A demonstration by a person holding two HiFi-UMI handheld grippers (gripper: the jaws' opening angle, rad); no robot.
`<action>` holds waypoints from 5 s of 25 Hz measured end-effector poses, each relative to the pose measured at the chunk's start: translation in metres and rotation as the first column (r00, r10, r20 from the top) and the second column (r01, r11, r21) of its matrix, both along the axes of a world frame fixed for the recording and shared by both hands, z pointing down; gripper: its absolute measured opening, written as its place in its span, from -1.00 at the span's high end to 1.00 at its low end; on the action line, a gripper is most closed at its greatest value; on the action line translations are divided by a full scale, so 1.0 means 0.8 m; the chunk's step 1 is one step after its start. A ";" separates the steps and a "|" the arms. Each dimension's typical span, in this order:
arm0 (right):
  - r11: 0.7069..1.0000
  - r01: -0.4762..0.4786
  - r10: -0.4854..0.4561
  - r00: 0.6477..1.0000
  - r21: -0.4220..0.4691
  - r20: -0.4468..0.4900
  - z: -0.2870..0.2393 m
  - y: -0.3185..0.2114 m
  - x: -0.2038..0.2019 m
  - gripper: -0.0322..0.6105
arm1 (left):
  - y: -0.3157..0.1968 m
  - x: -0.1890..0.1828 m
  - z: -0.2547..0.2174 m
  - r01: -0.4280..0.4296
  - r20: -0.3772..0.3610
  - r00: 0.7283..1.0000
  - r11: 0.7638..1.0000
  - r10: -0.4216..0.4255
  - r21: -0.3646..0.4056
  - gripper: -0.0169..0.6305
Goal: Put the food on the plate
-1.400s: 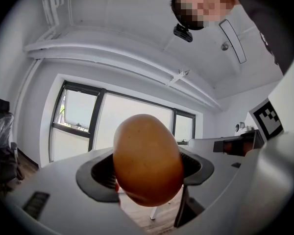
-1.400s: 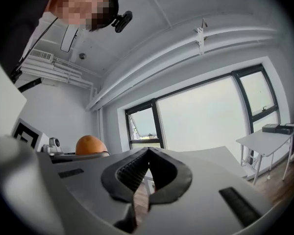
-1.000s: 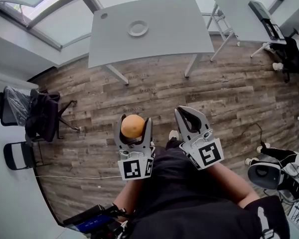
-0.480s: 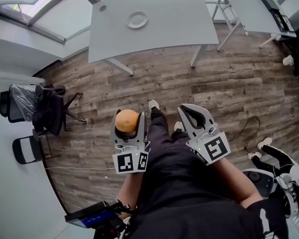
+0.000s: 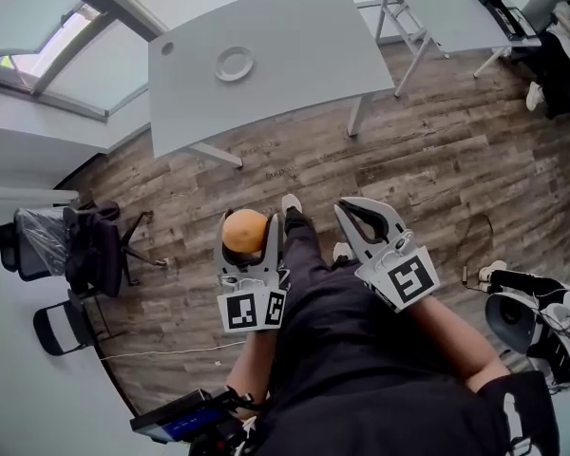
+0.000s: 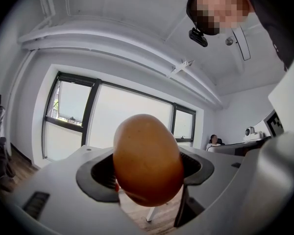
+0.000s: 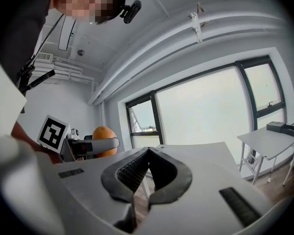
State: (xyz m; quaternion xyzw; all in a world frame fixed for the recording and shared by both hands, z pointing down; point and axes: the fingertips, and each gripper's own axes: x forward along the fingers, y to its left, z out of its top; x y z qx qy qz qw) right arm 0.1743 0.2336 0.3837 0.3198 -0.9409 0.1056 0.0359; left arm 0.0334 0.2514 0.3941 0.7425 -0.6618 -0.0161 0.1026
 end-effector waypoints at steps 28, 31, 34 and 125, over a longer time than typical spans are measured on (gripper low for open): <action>0.998 -0.068 0.069 0.997 0.017 -0.039 -0.006 -0.213 -0.269 0.91 | -0.200 -0.231 0.005 -0.078 -0.065 0.995 0.996 0.081 0.045 -0.11; 0.994 -0.109 0.109 0.993 0.000 -0.048 0.002 -0.231 -0.281 0.91 | -0.220 -0.264 0.012 -0.065 -0.107 0.992 0.997 0.069 0.035 -0.11; 0.991 -0.135 0.134 0.990 -0.009 -0.043 0.001 -0.245 -0.285 0.91 | -0.241 -0.286 0.008 -0.061 -0.153 0.986 0.998 0.065 0.036 -0.11; 0.995 -0.098 0.093 0.985 -0.029 -0.144 0.037 -0.459 -0.260 0.91 | -0.598 -0.280 0.420 -0.189 -0.205 0.975 0.786 0.081 -0.589 -0.11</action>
